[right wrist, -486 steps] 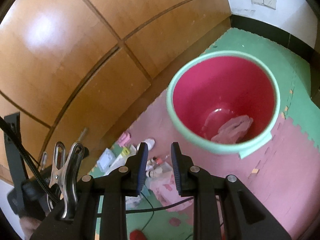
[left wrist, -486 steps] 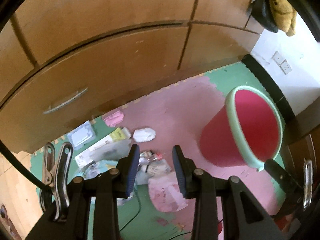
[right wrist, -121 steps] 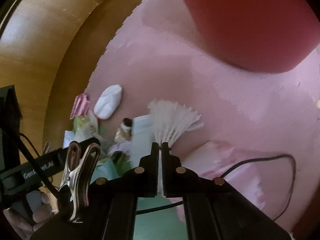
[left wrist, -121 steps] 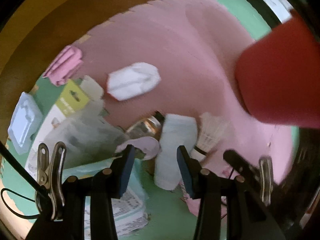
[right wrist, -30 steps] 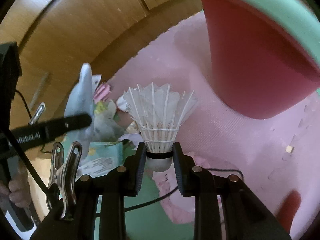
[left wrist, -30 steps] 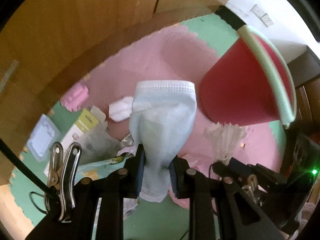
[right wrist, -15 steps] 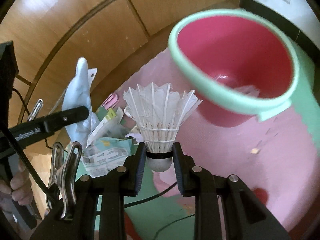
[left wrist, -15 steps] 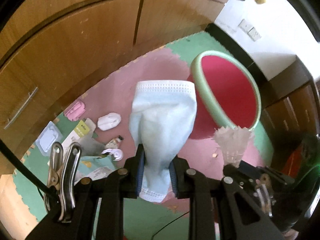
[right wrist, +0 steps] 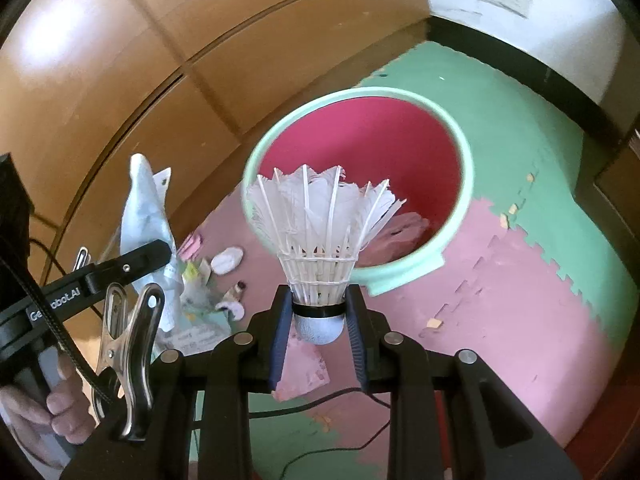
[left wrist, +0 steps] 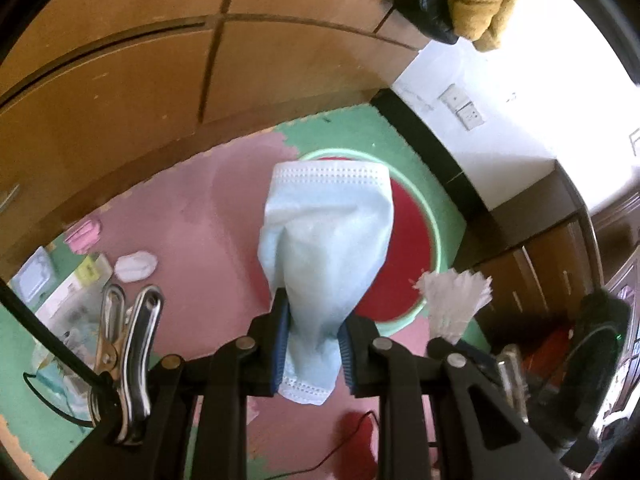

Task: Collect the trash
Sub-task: 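Carry the mask with the left gripper while the right gripper carries the shuttlecock over the bucket, then open both grippers to drop the mask and shuttlecock into the red bucket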

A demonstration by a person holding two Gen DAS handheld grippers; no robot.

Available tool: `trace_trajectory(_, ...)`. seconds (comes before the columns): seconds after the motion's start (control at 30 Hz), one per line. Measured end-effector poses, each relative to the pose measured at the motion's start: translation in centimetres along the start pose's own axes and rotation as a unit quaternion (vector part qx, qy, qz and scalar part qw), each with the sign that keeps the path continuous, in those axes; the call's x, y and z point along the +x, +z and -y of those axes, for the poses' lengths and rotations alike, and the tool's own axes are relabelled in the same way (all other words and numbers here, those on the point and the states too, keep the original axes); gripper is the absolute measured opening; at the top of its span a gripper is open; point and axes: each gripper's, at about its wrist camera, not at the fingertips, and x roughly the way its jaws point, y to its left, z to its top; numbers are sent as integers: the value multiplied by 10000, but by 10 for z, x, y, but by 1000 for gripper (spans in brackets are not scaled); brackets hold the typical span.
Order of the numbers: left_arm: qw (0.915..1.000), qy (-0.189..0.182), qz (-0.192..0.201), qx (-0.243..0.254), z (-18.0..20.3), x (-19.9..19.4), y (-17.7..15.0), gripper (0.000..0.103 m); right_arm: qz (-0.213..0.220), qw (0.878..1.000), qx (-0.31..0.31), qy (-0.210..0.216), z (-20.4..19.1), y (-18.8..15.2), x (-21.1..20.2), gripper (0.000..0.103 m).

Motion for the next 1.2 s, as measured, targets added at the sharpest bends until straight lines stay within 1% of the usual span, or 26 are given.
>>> trace_trajectory(0.03, 9999, -109, 9, 6, 5, 4, 4, 23, 22, 10000, 41, -30, 5, 3, 1, 28)
trace_trajectory(0.1, 9998, -176, 41, 29, 9, 12, 8, 23, 73, 9999, 69, -90, 8, 8, 6, 28)
trace_trajectory(0.2, 9997, -213, 19, 84, 16, 27, 14, 23, 108, 9998, 122, -150, 14, 16, 14, 28)
trace_trajectory(0.33, 9996, -234, -149, 85, 16, 47, 15, 23, 12, 9992, 401, -94, 27, 25, 30, 28)
trace_trajectory(0.47, 9997, -99, -160, 172, 16, 60, 18, 23, -15, 9992, 366, -140, 32, 28, 43, 28)
trace_trajectory(0.6, 9996, -243, -129, 38, 19, 67, 21, 23, -60, 9986, 514, -122, 39, 28, 51, 28)
trace_trajectory(0.7, 9995, -285, -102, 32, 21, 73, 23, 23, -7, 9980, 632, -97, 43, 29, 53, 28)
trace_trajectory(0.87, 9998, -193, -70, -70, 20, 83, 25, 24, 52, 9970, 767, -108, 43, 30, 57, 28)
trace_trajectory(1.1, 9999, -32, -142, 10, 22, 95, 23, 25, -16, 9965, 813, -178, 46, 30, 65, 28)
trace_trajectory(1.2, 9999, -63, -113, 33, 23, 93, 24, 25, -28, 9951, 986, -64, 48, 30, 65, 28)
